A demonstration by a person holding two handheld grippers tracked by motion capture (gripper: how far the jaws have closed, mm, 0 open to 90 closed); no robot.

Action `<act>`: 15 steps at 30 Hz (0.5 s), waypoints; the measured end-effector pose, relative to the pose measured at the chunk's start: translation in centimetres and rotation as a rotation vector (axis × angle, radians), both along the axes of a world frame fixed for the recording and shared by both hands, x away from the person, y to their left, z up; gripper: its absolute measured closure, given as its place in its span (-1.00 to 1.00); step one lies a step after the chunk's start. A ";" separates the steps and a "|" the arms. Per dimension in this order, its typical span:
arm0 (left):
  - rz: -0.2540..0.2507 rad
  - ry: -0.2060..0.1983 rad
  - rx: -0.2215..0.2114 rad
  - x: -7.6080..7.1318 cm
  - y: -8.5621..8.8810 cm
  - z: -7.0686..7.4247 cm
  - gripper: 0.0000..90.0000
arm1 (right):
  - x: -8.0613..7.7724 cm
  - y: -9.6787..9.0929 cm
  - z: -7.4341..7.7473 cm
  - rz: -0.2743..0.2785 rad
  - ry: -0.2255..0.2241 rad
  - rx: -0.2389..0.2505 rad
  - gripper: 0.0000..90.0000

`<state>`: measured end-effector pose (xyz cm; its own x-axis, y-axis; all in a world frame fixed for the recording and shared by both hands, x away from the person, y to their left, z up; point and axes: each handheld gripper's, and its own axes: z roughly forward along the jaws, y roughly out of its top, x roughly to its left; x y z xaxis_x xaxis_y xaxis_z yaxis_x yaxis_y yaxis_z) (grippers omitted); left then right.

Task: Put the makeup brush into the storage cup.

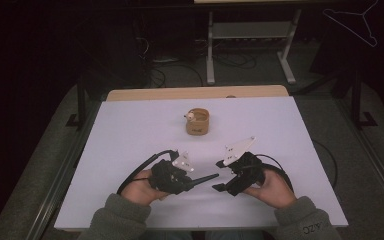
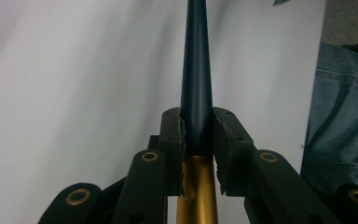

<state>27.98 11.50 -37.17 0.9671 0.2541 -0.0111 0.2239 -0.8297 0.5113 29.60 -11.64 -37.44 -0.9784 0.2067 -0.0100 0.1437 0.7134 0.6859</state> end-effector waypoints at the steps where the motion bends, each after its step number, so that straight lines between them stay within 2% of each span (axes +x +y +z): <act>1: -0.009 0.002 0.000 -0.1 -0.1 -0.1 0.66 | -0.1 0.1 -0.2 0.013 0.004 0.006 -0.33; 5: -0.040 0.008 -0.002 -0.6 -0.8 -0.2 0.66 | -0.5 0.7 -0.6 0.052 0.037 -0.016 -0.20; 8: -0.064 0.011 -0.008 -1.0 -1.2 -0.1 0.66 | -0.6 1.1 -1.0 0.102 0.045 -0.011 -0.09; 9: -0.075 0.008 -0.006 -1.0 -1.3 -0.1 0.66 | -0.6 1.2 -1.1 0.120 0.033 -0.009 -0.05; 11: -0.087 0.011 -0.017 -1.2 -1.5 -0.1 0.66 | -0.8 1.4 -1.3 0.139 0.046 -0.012 0.04; 15: -0.125 0.004 -0.004 -1.5 -1.8 0.0 0.66 | -1.0 1.7 -1.5 0.172 0.060 -0.014 0.23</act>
<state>26.52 9.67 -37.18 0.9912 0.1312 -0.0162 0.1209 -0.8495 0.5136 28.58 -9.97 -38.93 -0.9982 0.0362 0.0479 0.0590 0.7406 0.6693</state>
